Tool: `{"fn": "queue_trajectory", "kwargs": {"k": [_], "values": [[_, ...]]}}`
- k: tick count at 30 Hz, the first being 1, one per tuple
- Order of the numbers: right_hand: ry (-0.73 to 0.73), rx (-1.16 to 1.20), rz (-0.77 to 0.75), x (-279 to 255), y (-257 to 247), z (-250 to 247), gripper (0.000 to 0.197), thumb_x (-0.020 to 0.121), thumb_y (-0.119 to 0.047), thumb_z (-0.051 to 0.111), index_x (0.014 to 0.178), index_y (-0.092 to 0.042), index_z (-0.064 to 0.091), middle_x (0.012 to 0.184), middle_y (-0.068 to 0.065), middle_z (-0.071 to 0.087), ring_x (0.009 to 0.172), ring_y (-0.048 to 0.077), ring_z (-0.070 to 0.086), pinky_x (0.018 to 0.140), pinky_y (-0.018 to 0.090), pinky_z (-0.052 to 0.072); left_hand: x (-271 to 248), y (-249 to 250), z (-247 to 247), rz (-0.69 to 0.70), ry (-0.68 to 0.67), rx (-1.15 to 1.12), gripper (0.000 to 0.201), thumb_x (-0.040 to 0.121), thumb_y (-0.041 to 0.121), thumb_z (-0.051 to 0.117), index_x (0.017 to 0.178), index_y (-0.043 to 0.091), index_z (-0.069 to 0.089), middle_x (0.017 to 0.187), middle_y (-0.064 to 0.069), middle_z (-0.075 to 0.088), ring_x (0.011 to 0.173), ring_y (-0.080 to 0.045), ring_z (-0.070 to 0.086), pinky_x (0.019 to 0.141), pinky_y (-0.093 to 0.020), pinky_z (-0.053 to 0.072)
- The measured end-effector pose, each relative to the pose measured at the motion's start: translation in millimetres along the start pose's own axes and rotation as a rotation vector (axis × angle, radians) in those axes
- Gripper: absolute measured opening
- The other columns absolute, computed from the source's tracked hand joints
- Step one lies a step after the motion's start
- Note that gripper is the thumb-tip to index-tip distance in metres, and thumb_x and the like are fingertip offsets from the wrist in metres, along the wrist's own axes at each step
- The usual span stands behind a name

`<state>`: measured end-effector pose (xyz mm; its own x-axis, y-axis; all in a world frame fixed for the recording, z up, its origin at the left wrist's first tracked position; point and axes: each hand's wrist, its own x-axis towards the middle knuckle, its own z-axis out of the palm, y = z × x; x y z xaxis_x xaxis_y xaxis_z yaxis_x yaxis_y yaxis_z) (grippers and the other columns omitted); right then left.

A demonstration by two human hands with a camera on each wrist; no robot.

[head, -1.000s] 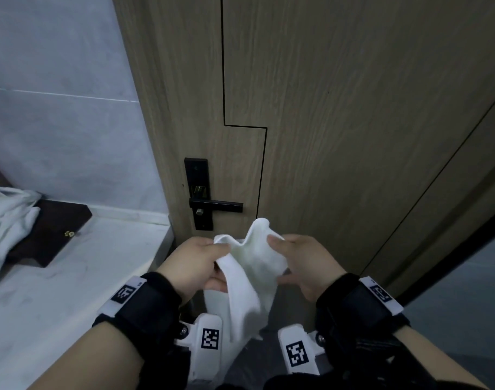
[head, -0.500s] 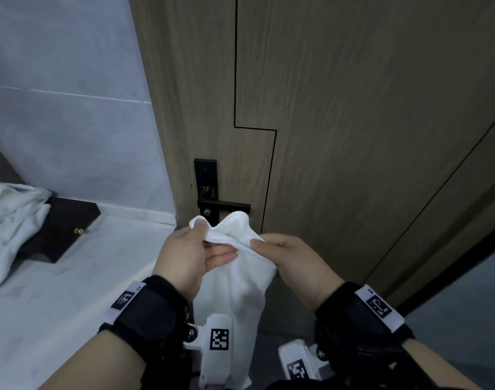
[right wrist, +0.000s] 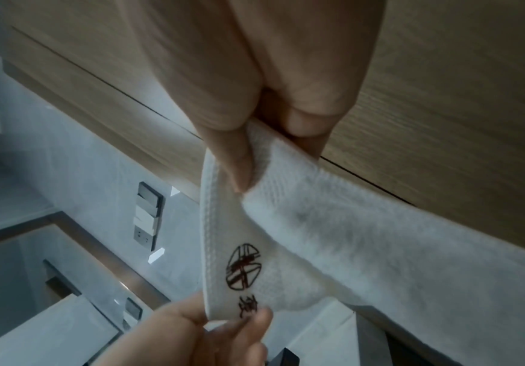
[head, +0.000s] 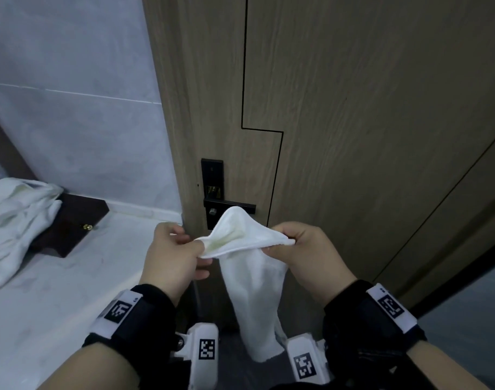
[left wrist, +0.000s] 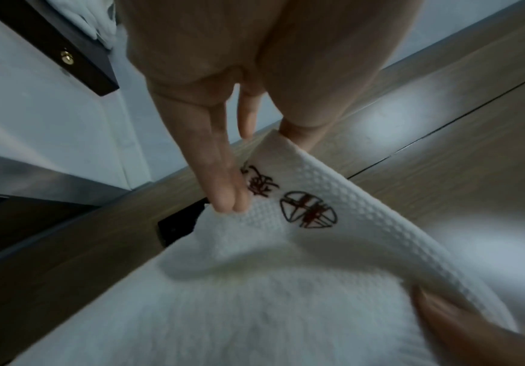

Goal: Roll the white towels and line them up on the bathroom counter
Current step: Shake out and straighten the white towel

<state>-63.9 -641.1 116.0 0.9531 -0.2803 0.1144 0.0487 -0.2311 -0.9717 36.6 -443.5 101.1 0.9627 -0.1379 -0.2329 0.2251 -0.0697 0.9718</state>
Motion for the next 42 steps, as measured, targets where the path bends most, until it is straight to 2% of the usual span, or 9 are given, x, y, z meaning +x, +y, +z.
{"fn": "queue_trajectory", "kwargs": {"k": [9,13,17,22,26,30,36,39,42], "values": [[-0.014,0.082,0.061,8.9,6.9,-7.1,0.012,0.077,0.000,0.073,0.081,-0.012,0.072,0.084,0.010,0.074,0.075,0.019,0.069,0.067,0.032,0.055,4.1,-5.2,-21.4,0.117,0.004,0.155,0.021,0.085,-0.003,0.055,0.080,0.009,0.071,0.074,-0.018,0.073,0.061,-0.028,0.070,0.056,-0.031,0.054],[-0.018,0.152,0.081,13.7,9.2,-4.7,0.016,0.080,0.005,0.070,0.090,-0.009,0.071,0.085,0.009,0.075,0.074,0.016,0.071,0.058,0.019,0.051,0.0,2.2,-35.0,0.254,-0.034,0.310,0.025,0.076,-0.004,0.059,0.072,0.016,0.073,0.069,-0.007,0.071,0.064,-0.016,0.063,0.063,-0.029,0.049],[-0.008,0.198,0.058,17.7,10.1,3.9,0.017,0.081,0.005,0.068,0.093,-0.007,0.069,0.088,0.011,0.074,0.074,0.016,0.069,0.056,0.019,0.049,-12.1,7.4,-43.1,0.334,-0.148,0.296,0.041,0.081,-0.007,0.056,0.089,0.030,0.073,0.095,0.007,0.072,0.087,-0.005,0.066,0.076,-0.023,0.045],[-0.065,0.251,0.017,23.1,7.4,13.4,0.018,0.083,0.004,0.067,0.094,-0.011,0.068,0.085,0.011,0.073,0.071,0.016,0.066,0.055,0.020,0.047,-24.4,2.0,-56.8,0.406,-0.310,0.363,0.029,0.075,0.027,0.082,0.101,0.037,0.072,0.111,0.016,0.067,0.103,0.003,0.060,0.082,-0.009,0.044],[-0.147,0.280,-0.018,29.1,3.5,21.2,0.026,0.086,0.005,0.063,0.100,-0.016,0.069,0.087,0.007,0.073,0.075,0.013,0.068,0.058,0.018,0.049,-18.3,-10.8,-58.6,0.343,-0.215,0.522,0.013,0.077,0.016,0.082,0.077,0.028,0.077,0.090,0.010,0.073,0.085,-0.006,0.067,0.080,-0.018,0.047],[-0.190,0.216,-0.026,35.8,3.1,30.4,0.028,0.088,0.002,0.060,0.095,-0.022,0.074,0.097,0.004,0.073,0.092,0.018,0.069,0.076,0.028,0.053,-14.6,-27.7,-67.8,0.228,-0.047,0.426,0.018,0.083,0.017,0.077,0.065,0.021,0.075,0.063,0.007,0.070,0.056,-0.005,0.061,0.055,-0.008,0.042],[-0.211,0.064,0.038,39.8,5.2,34.0,0.023,0.086,-0.004,0.067,0.097,-0.023,0.073,0.096,0.000,0.075,0.091,0.019,0.070,0.078,0.037,0.055,-8.5,-22.1,-85.9,0.283,0.115,0.409,0.020,0.082,0.028,0.077,0.065,0.018,0.070,0.070,0.003,0.071,0.061,-0.004,0.060,0.063,-0.021,0.042],[-0.275,0.083,0.070,40.9,2.1,31.8,0.028,0.078,0.003,0.074,0.101,-0.012,0.071,0.099,0.006,0.074,0.095,0.025,0.070,0.086,0.040,0.056,-7.7,-14.4,-92.4,0.338,0.151,0.437,0.017,0.080,0.030,0.077,0.067,0.023,0.070,0.065,0.008,0.069,0.053,0.002,0.056,0.055,-0.010,0.041],[-0.276,0.063,0.036,44.1,-2.2,27.1,0.018,0.075,0.002,0.076,0.089,-0.010,0.072,0.091,0.011,0.074,0.085,0.026,0.070,0.079,0.037,0.056,-7.7,-7.6,-94.2,0.368,0.160,0.396,0.013,0.076,0.032,0.080,0.068,0.027,0.072,0.064,0.008,0.070,0.050,0.002,0.055,0.053,-0.006,0.041]]}}
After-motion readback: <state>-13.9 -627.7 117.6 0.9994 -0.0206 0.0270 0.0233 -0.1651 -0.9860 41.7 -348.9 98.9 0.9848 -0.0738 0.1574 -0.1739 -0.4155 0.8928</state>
